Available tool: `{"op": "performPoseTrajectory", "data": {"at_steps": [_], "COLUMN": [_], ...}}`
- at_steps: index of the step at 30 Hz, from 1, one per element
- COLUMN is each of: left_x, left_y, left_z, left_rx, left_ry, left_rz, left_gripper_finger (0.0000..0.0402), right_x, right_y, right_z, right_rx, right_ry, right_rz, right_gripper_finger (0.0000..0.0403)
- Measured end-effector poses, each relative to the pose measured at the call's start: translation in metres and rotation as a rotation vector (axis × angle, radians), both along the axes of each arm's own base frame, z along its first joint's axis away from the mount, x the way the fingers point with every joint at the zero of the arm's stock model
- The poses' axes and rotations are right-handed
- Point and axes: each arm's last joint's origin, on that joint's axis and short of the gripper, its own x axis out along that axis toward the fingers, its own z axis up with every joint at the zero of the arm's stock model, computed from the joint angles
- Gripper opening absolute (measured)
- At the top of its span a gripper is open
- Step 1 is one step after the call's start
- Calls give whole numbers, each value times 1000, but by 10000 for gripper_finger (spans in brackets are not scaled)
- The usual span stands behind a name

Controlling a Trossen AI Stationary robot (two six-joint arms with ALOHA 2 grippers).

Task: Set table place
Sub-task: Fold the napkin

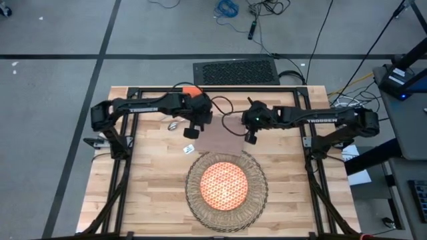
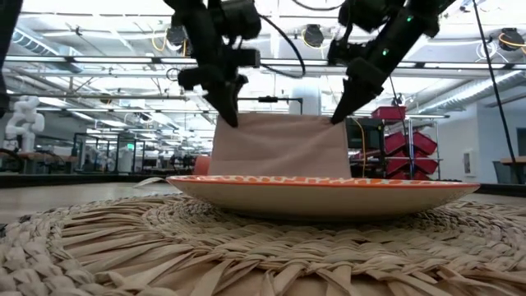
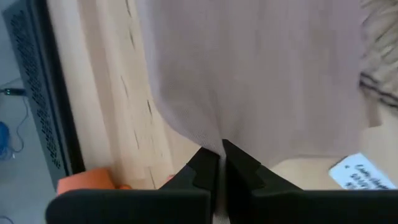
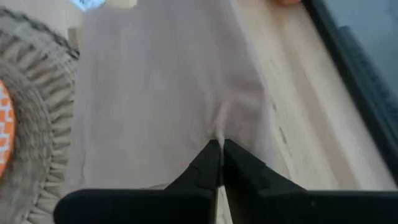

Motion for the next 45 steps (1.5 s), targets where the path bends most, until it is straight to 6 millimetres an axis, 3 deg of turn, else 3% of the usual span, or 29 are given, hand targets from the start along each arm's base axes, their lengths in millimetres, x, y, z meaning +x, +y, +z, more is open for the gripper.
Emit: {"op": "performPoseTrajectory", "data": {"at_steps": [13,24,34,41,45], "left_x": [17,12,19,23,22], "left_y": [9,-8,-38,-61,-71], "left_z": [-54,-89,-87,-86,-72], "left_rx": [109,230,404,411,413], "left_ry": [167,165,180,143,77], "left_rz": [-35,-68,-111,-145,-141], "left_gripper_finger": [0,0,0,0,0], "right_x": [27,15,17,19,19], "right_y": [-8,-3,12,25,35], "right_z": [-42,-75,-78,-75,-66], "right_rx": [-67,-112,-238,-258,-270], "right_ry": [119,128,128,109,63], "right_rz": [112,150,199,224,236], "right_gripper_finger": [0,0,0,0,0]}}
